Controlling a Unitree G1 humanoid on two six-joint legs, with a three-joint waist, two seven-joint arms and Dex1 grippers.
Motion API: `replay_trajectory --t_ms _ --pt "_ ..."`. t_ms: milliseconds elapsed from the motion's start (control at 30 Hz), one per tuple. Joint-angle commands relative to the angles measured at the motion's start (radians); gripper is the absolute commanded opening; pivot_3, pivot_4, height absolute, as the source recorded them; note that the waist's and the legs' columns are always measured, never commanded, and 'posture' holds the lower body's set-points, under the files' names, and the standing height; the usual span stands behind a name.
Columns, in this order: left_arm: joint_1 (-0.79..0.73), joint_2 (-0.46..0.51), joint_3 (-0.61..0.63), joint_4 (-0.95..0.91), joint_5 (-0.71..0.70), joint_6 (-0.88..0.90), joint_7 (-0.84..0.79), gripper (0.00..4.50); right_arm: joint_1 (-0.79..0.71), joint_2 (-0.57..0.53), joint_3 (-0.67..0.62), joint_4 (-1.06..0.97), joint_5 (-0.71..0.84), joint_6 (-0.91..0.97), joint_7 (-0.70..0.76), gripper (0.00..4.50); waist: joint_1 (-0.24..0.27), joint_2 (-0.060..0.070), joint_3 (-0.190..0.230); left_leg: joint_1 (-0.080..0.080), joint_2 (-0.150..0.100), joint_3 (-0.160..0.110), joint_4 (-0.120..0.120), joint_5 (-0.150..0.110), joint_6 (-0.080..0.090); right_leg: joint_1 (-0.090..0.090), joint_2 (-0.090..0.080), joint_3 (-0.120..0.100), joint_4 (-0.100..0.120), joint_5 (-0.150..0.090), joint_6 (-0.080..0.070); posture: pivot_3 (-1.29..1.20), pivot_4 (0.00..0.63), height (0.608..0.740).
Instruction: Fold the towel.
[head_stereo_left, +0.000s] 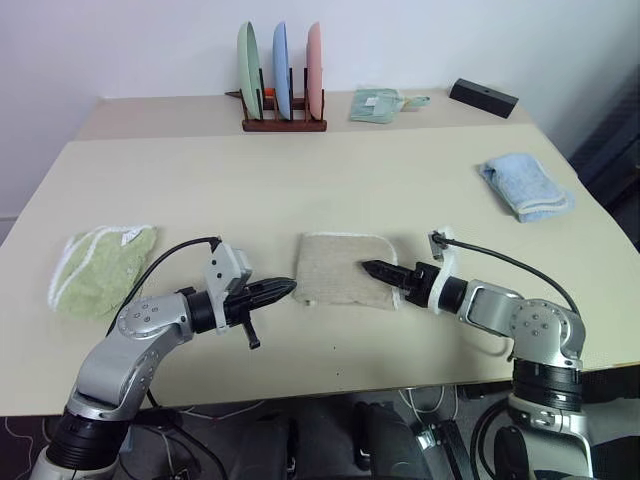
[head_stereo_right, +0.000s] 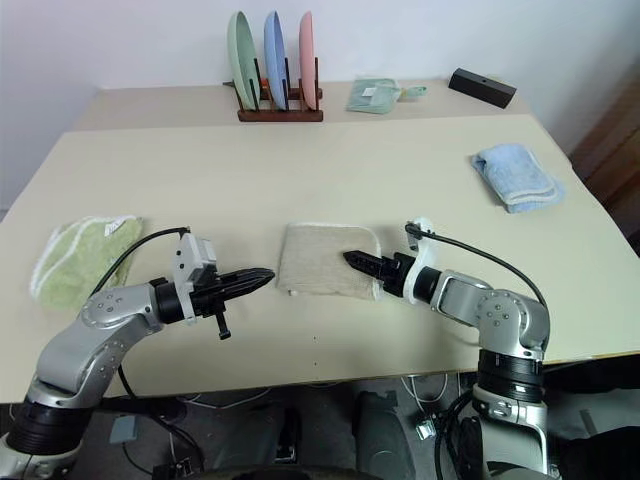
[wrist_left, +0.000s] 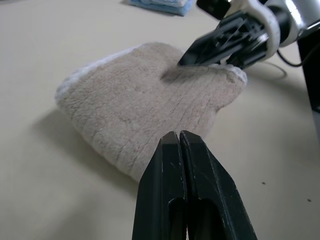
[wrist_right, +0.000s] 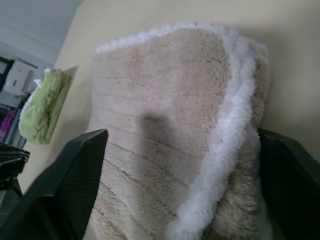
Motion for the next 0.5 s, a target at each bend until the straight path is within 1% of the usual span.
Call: replay_trajectory --t_ms 33,167,200,267,367,400,467,500 --pt "0.003 0.008 0.017 -0.038 -0.009 -0.006 0.004 0.0 -0.004 0.019 -0.008 0.001 0.022 0.02 -0.019 2.18 0.001 0.0 0.0 0.0 0.0 0.0 0.0 0.0 0.0 0.0 0.0 0.0 0.0 0.0 0.0 0.0 0.15 0.74" --pt "-0.001 0.007 0.016 -0.034 -0.011 -0.002 0.005 0.0 -0.006 0.014 -0.055 -0.019 0.054 0.04 -0.035 0.28 0.002 0.0 0.0 0.0 0.0 0.0 0.0 0.0 0.0 0.001 0.0 -0.001 0.0 0.0 0.0 0.0 0.15 0.74" --pt "0.0 0.007 0.015 -0.035 -0.01 -0.003 0.005 0.0 -0.004 0.012 -0.061 -0.026 0.062 0.044 -0.037 0.08 0.004 0.0 0.0 0.0 0.0 0.0 0.0 0.0 0.0 0.001 0.0 -0.001 0.0 0.0 0.0 0.0 0.15 0.74" --pt "-0.001 0.005 0.011 -0.036 -0.01 -0.001 0.005 0.0 -0.006 0.01 -0.082 -0.043 0.084 0.045 -0.047 0.08 0.004 0.0 0.0 0.0 -0.001 0.0 0.001 0.0 0.0 0.001 0.0 -0.001 0.0 0.0 0.0 0.0 0.15 0.74" --pt "-0.008 0.0 0.003 -0.036 -0.009 0.0 0.007 0.0 -0.036 0.01 -0.151 -0.068 0.123 0.008 -0.08 0.08 0.004 0.0 0.0 0.0 -0.001 0.0 0.001 0.0 0.0 0.0 0.0 -0.001 0.0 0.0 0.0 0.0 0.15 0.74" --pt "-0.011 -0.001 0.001 -0.034 -0.007 -0.001 0.007 0.0 -0.063 0.002 -0.188 -0.071 0.126 -0.047 -0.086 0.08 0.003 0.0 0.0 0.0 -0.001 0.0 0.001 0.0 0.0 0.0 0.0 -0.001 0.0 0.0 0.0 0.0 0.15 0.74" --pt "-0.015 -0.002 0.0 -0.03 -0.007 -0.001 0.006 0.0 -0.154 -0.013 -0.296 -0.028 0.145 -0.138 -0.161 0.08 0.002 0.001 0.001 -0.001 -0.001 0.001 0.001 0.0 0.0 0.0 0.0 -0.001 0.0 0.0 0.0 0.0 0.15 0.74" --pt "-0.016 -0.002 0.0 -0.029 -0.007 -0.002 0.006 0.0 -0.185 -0.017 -0.329 -0.01 0.151 -0.167 -0.19 0.08 0.002 0.002 0.001 -0.001 -0.001 0.001 0.001 0.0 0.0 0.0 0.0 -0.001 0.0 0.0 0.001 0.0 0.15 0.74"
